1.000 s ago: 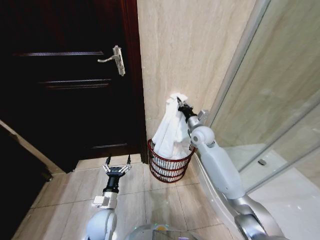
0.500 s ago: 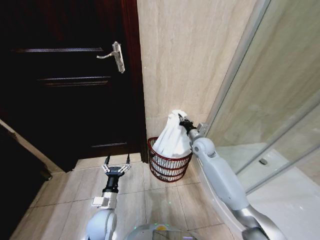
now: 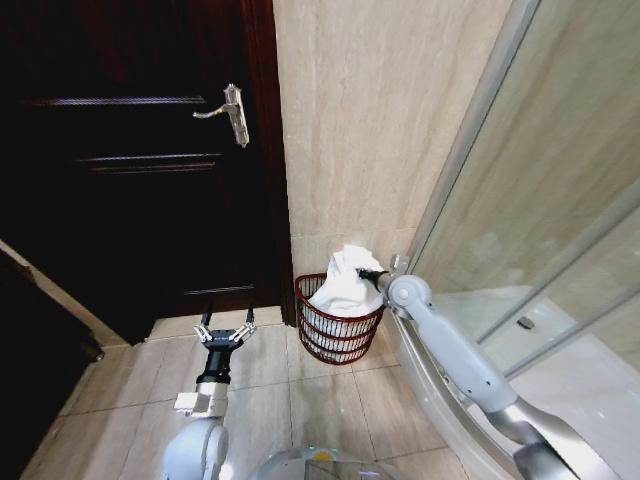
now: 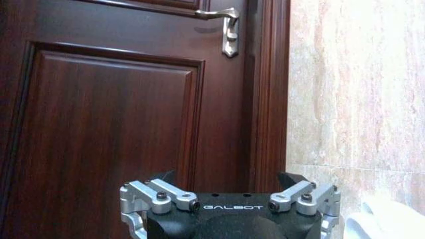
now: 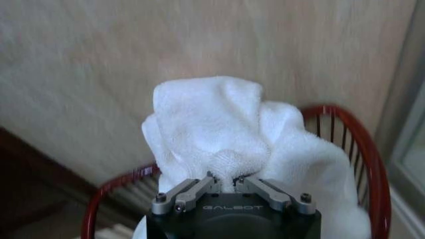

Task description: Discard the used towel into the hamper.

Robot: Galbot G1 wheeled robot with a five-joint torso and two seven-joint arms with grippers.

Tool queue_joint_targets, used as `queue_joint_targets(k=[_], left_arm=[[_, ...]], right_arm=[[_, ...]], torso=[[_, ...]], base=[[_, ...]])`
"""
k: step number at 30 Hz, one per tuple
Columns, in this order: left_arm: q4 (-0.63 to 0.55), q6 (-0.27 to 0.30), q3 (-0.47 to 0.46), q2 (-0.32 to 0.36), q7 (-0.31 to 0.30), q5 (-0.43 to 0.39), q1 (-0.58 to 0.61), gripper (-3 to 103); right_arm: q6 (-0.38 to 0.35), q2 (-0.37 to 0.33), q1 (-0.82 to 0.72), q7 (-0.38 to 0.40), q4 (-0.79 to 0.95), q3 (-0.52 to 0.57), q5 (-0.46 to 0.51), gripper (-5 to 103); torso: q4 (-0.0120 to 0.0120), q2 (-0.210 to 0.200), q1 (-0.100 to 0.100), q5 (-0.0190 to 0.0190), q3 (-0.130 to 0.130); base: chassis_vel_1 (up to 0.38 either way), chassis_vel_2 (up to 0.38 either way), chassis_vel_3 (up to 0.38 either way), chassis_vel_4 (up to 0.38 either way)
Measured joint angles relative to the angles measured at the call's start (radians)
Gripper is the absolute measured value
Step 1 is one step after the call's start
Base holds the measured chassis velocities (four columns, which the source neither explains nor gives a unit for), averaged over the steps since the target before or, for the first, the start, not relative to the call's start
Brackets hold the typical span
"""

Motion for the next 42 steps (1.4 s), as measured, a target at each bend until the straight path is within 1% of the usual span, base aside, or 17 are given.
queue_joint_targets(k=[1, 2, 4, 6, 10, 14, 15, 18, 19, 22, 32, 34, 37, 39, 40, 41, 42], left_arm=[[0.000, 0.000, -0.002, 0.000, 0.000, -0.004, 0.001, 100], [0.000, 0.000, -0.002, 0.000, 0.000, -0.004, 0.001, 100], [0.000, 0.000, -0.006, 0.000, -0.001, -0.018, 0.001, 100], [0.003, 0.000, -0.010, 0.000, -0.003, -0.026, 0.001, 100], [0.010, 0.000, -0.014, 0.000, -0.004, -0.033, 0.001, 100], [0.036, -0.005, -0.015, 0.000, -0.005, -0.039, -0.008, 100], [0.036, -0.005, -0.015, 0.000, -0.005, -0.039, -0.008, 100], [0.056, -0.007, -0.015, 0.000, -0.005, -0.044, -0.019, 100], [0.056, -0.007, -0.015, 0.000, -0.005, -0.044, -0.019, 100], [0.072, -0.008, -0.015, 0.000, -0.005, -0.046, -0.030, 100], [0.093, -0.008, -0.015, 0.005, -0.007, -0.056, -0.045, 100], [0.093, -0.008, -0.014, 0.005, -0.007, -0.056, -0.046, 100], [0.088, -0.006, -0.014, 0.005, -0.007, -0.056, -0.046, 100], [0.086, -0.005, -0.014, 0.007, -0.007, -0.056, -0.046, 100], [0.084, -0.004, -0.014, 0.010, -0.007, -0.056, -0.048, 100], [0.084, -0.004, -0.014, 0.010, -0.007, -0.056, -0.048, 100], [0.083, -0.003, -0.014, 0.012, -0.007, -0.058, -0.050, 100]], right_arm=[[0.000, -0.001, 0.002, 0.038, 0.011, -0.010, 0.032, 7], [0.000, -0.001, 0.002, 0.038, 0.011, -0.010, 0.032, 7], [0.002, 0.004, 0.011, 0.123, 0.021, -0.034, 0.112, 7], [0.008, 0.025, 0.031, 0.171, -0.014, -0.051, 0.166, 7], [0.027, 0.054, 0.055, 0.191, -0.079, -0.070, 0.193, 7], [0.063, 0.118, 0.093, 0.229, -0.213, -0.075, 0.240, 7], [0.063, 0.118, 0.093, 0.229, -0.213, -0.075, 0.240, 7], [0.073, 0.170, 0.105, 0.232, -0.325, -0.062, 0.242, 7], [0.073, 0.170, 0.105, 0.232, -0.325, -0.062, 0.242, 7], [0.084, 0.217, 0.107, 0.206, -0.422, -0.054, 0.198, 7], [0.105, 0.287, 0.119, 0.162, -0.574, -0.013, 0.171, 7], [0.107, 0.290, 0.117, 0.154, -0.583, -0.011, 0.160, 7], [0.113, 0.272, 0.093, 0.086, -0.552, -0.006, 0.106, 7], [0.105, 0.265, 0.087, 0.083, -0.526, 0.003, 0.116, 4], [0.101, 0.260, 0.084, 0.091, -0.500, 0.012, 0.134, 9], [0.101, 0.260, 0.084, 0.091, -0.500, 0.012, 0.134, 9], [0.101, 0.255, 0.079, 0.106, -0.463, 0.020, 0.148, 14]], torso=[[-0.0001, 0.000, 0.000, 0.0000, 0.000], [-0.0001, 0.000, 0.000, 0.0000, 0.000], [-0.0003, 0.001, 0.000, -0.0002, 0.000], [-0.0002, 0.002, 0.000, -0.0001, 0.001], [0.0000, 0.002, 0.001, -0.0001, 0.001], [0.0001, 0.003, 0.001, -0.0001, 0.001], [0.0001, 0.003, 0.001, -0.0001, 0.001], [-0.0001, 0.003, 0.001, -0.0002, 0.002], [-0.0001, 0.003, 0.001, -0.0002, 0.002], [0.0000, 0.003, 0.001, -0.0001, 0.002], [-0.0001, 0.004, 0.001, -0.0002, 0.002], [0.0000, 0.004, 0.001, -0.0002, 0.002], [-0.0003, 0.004, 0.002, 0.0000, 0.003], [-0.0004, 0.004, 0.002, 0.0000, 0.003], [-0.0006, 0.004, 0.002, -0.0001, 0.003], [-0.0006, 0.004, 0.002, -0.0001, 0.003], [-0.0005, 0.004, 0.002, 0.0000, 0.003]], base=[[0.000, 0.000, 0.000, 0.000], [0.000, 0.000, 0.000, 0.000], [0.000, 0.000, 0.000, 0.000], [0.000, 0.000, 0.000, 0.000], [0.000, 0.000, 0.000, 0.000], [0.000, 0.000, 0.000, 0.000], [0.000, 0.000, 0.000, 0.000], [0.000, 0.000, 0.000, 0.000], [0.000, 0.000, 0.000, 0.000], [0.000, 0.000, 0.000, 0.000], [0.000, 0.000, 0.000, 0.000], [0.000, 0.000, 0.000, 0.000], [0.000, 0.000, 0.000, 0.000], [0.000, 0.000, 0.000, 0.000], [0.000, 0.000, 0.000, 0.000], [0.000, 0.000, 0.000, 0.000], [0.000, 0.000, 0.000, 0.000]])
